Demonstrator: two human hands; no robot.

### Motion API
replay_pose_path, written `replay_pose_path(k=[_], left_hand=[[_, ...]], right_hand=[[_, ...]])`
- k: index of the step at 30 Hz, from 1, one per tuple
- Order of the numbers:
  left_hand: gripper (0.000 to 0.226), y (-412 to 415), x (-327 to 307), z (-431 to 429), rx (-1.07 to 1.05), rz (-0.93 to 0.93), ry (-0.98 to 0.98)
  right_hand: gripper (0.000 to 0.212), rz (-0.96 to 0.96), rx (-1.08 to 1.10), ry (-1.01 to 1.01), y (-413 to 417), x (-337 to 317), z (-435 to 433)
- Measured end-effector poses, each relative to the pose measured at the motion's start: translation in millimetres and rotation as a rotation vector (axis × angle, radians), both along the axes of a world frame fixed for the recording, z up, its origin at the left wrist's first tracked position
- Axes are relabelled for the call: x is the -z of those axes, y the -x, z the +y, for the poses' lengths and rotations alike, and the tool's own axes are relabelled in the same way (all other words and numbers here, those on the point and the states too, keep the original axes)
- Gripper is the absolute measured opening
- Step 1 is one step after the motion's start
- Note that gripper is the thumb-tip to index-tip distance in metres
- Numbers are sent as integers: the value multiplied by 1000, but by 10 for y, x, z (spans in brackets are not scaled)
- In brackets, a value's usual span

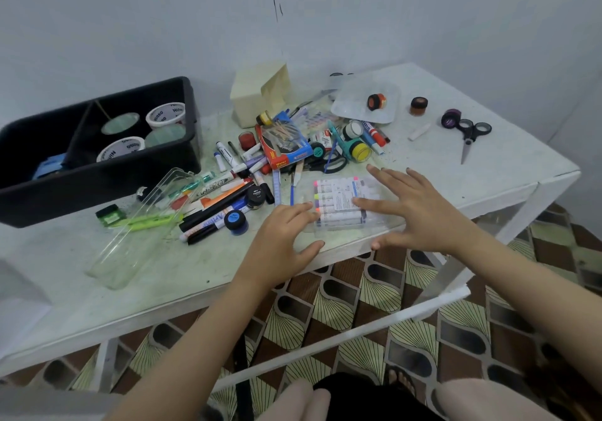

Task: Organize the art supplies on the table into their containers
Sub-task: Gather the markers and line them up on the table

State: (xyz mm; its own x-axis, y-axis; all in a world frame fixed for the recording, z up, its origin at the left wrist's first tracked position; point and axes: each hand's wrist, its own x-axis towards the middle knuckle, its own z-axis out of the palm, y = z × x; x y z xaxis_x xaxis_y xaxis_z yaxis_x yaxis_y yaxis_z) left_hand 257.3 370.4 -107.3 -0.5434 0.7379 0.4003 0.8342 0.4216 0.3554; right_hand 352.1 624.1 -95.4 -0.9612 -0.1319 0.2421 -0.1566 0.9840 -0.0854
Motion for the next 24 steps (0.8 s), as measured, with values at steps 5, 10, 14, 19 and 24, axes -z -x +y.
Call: replay_pose_path(k=[5, 10, 14, 19, 24], left_hand=[[39, -2, 20, 32, -26, 17, -53], [37, -16, 34, 39, -43, 12, -81], [37, -25, 42, 43, -46, 24, -86], [32, -21, 73, 51, -52, 34, -100], [5, -5, 49, 136, -86, -9, -222]], right_hand=[[65, 115, 87, 90, -34, 163, -51], [54, 187, 211, 352, -38, 283, -193], [48, 220, 246, 553, -13, 345, -270], [41, 231, 248, 644, -1, 349, -294], [44, 234, 244, 673, -2, 349, -300]])
